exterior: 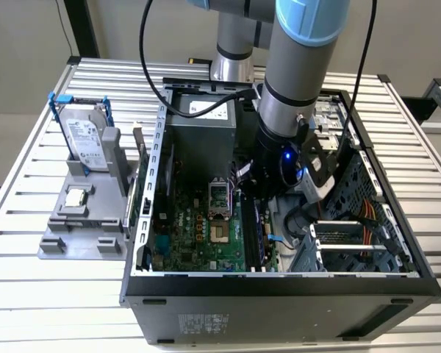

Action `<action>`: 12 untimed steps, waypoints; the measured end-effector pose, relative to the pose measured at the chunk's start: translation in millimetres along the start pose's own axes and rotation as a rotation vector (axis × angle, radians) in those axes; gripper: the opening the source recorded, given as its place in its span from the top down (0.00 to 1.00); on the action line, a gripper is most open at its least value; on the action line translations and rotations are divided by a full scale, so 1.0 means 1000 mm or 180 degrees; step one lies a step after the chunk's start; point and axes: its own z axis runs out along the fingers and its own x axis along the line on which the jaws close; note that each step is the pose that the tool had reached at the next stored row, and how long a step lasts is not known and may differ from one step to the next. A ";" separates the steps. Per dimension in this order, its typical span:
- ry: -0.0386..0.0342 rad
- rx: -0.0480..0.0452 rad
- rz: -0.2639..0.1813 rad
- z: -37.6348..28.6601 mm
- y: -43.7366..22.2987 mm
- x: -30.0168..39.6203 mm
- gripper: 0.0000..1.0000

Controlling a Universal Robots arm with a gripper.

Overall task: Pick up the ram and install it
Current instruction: 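Press down the ram until it locks into place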

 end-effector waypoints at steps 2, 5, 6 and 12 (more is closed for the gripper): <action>0.0000 0.0000 -0.0008 0.0000 0.0000 0.0000 1.00; 0.0000 0.0001 -0.0021 -0.0001 0.0001 -0.0001 1.00; 0.0000 0.0000 -0.0024 -0.0001 0.0001 -0.0001 1.00; 0.0000 0.0000 -0.0043 0.0000 0.0002 -0.0003 1.00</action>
